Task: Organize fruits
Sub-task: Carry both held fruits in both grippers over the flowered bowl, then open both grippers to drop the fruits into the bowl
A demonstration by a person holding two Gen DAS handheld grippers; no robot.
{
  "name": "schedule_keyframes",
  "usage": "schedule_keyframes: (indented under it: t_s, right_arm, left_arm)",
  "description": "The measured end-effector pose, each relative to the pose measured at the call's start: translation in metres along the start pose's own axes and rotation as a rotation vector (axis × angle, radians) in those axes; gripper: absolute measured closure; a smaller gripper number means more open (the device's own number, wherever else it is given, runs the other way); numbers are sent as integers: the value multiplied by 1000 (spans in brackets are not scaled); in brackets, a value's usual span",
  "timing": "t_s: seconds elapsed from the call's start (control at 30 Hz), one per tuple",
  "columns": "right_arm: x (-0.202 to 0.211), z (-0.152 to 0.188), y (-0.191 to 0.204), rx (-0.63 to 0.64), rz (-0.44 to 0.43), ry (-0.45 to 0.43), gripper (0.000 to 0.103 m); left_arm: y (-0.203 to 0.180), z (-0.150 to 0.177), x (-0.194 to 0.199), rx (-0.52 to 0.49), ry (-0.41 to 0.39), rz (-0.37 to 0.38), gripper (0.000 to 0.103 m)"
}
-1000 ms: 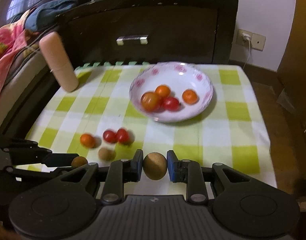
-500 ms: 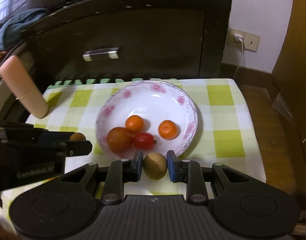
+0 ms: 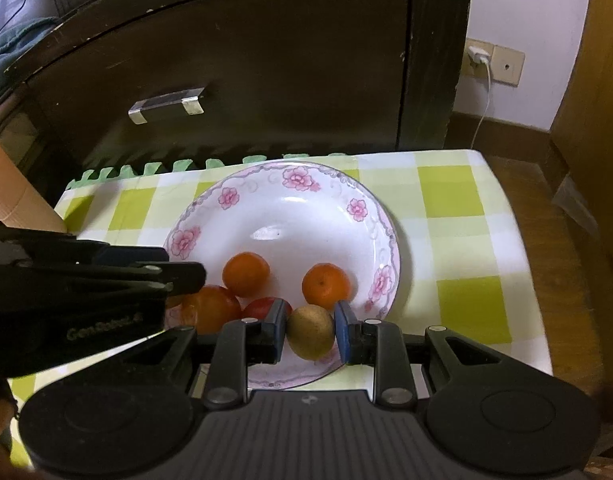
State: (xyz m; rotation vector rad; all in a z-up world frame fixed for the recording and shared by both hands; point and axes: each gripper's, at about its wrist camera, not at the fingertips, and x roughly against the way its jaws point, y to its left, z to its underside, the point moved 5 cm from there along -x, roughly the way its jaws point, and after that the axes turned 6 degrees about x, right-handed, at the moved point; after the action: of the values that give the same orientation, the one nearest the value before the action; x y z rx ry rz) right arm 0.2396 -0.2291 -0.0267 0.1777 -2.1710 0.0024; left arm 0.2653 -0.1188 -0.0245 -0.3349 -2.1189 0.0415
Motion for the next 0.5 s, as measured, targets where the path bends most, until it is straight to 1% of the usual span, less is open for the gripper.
schedule_keyframes:
  t_s: [0.03, 0.1, 0.2, 0.27, 0.3, 0.37, 0.43, 0.5]
  right_arm:
    - [-1, 0, 0, -1, -2, 3, 78]
    - [-3, -1, 1, 1, -1, 8, 78]
    - [-2, -2, 1, -1, 0, 11, 78]
    - [-1, -4, 1, -4, 4, 5, 75]
    - [1, -5, 1, -6, 9, -2, 73]
    - [3, -7, 2, -10, 6, -8, 71]
    - [5, -7, 2, -12, 9, -14, 69]
    - [7, -6, 3, -11, 14, -15, 69]
  left_arm:
    - [-1, 0, 0, -1, 1, 0, 69]
    - [-1, 0, 0, -3, -1, -9, 68]
    - [2, 0, 1, 4, 0, -7, 65]
    - [4, 0, 4, 5, -3, -10, 63]
    - [5, 0, 5, 7, -5, -12, 63]
    - [8, 0, 9, 10, -8, -11, 61]
    - [10, -1, 13, 12, -14, -12, 55]
    - [11, 0, 18, 10, -20, -12, 54]
